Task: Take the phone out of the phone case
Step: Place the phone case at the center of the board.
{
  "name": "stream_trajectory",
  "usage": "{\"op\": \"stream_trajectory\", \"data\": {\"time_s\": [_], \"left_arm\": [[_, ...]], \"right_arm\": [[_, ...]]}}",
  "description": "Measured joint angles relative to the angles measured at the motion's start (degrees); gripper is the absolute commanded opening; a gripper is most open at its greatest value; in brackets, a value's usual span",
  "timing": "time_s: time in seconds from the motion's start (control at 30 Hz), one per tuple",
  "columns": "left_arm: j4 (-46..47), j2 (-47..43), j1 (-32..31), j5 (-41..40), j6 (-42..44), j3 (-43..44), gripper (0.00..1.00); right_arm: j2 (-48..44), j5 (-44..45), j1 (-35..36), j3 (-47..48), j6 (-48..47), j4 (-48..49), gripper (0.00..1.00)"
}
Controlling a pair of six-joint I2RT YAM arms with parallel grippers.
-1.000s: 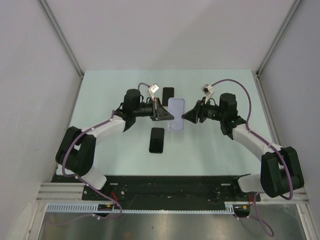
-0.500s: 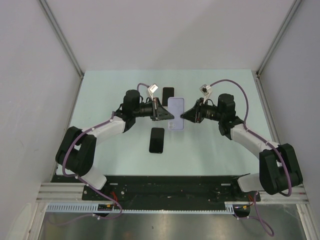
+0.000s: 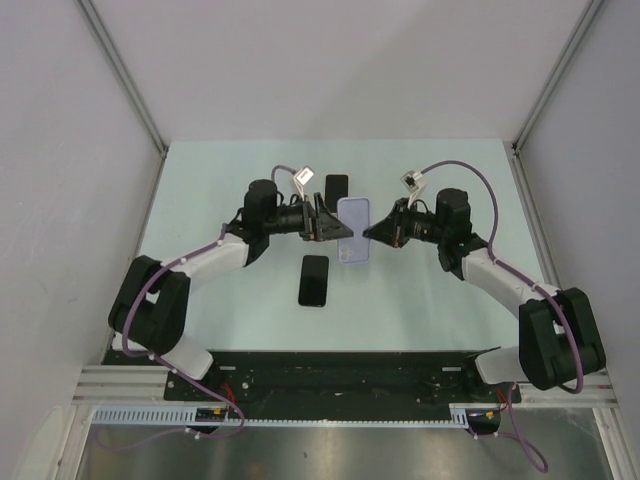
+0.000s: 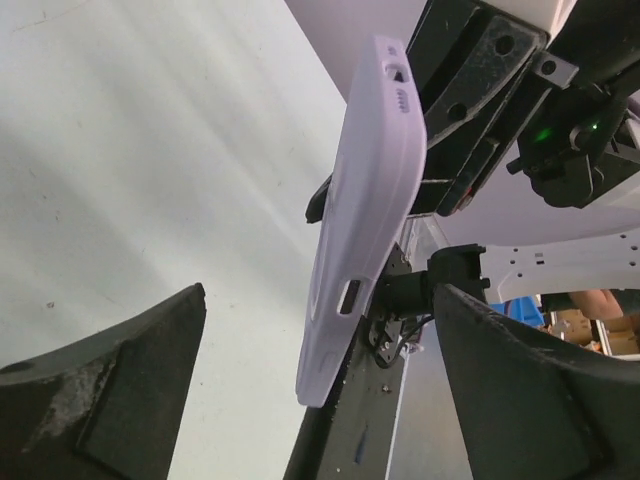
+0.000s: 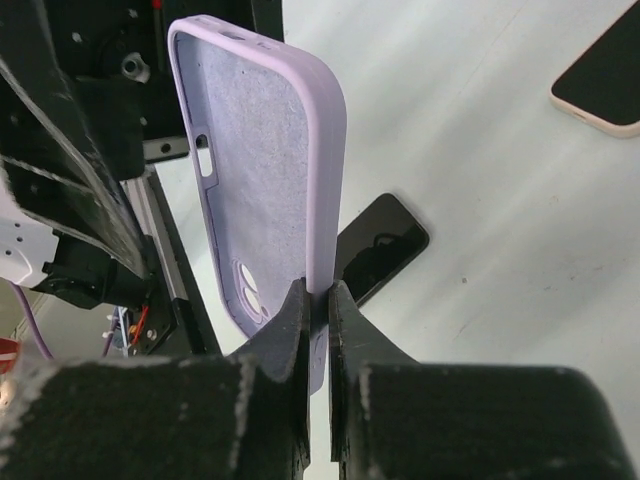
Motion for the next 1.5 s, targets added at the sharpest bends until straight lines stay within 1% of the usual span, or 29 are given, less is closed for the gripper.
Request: {"op": "stream_trajectory", "data": {"time_s": [0.1,0.2,0.47,0.67,0.83,1.03,1.27,1.43,1.5], "left_arm": [[-0.1,-1.0,0.9,-0.2,-0.2,-0.2,1.0],[-0.2,-2.0,3.2,-0.2,0.7,-0.3,1.0],[-3.7,-5.6,14.6,-1.3,7.8,-0.3,1.0],[-6.7,-10.8,20.5,-2.6,13.0,-1.5,1.0],[-9.7,-16.1,22.2,-5.0,17.9,-4.4,1.0],[-13.1,-20.0,22.9,-6.8,21.8,-6.4,1.0],[-14.3,-24.3,24.3,-8.0,23.9,-8.6,1.0],[-14.9,-24.5,24.8,-8.7,24.3,-8.9,1.0],[-14.9,-24.5,24.8,-8.7,24.3,-8.9,1.0]], "right_arm": [[-0.6,0.1,-0.5,-0.1,-0.8,-2.5,0.0],[-1.3,0.3,-1.3,-0.2,-2.6,-6.1,0.0],[-0.5,1.7,-4.5,-5.8,-6.7,-15.6,0.0],[1.4,2.9,-4.2,-9.9,-6.2,-17.3,0.0],[3.1,5.4,-3.3,-10.8,-4.7,-16.6,0.0],[6.4,8.4,-2.4,-11.3,-1.9,-15.2,0.0],[9.1,9.1,-0.9,-11.3,1.0,-12.7,0.0],[9.5,9.3,-0.5,-11.3,1.8,-11.7,0.0],[9.7,9.5,-0.5,-11.3,2.0,-11.4,0.02]]}}
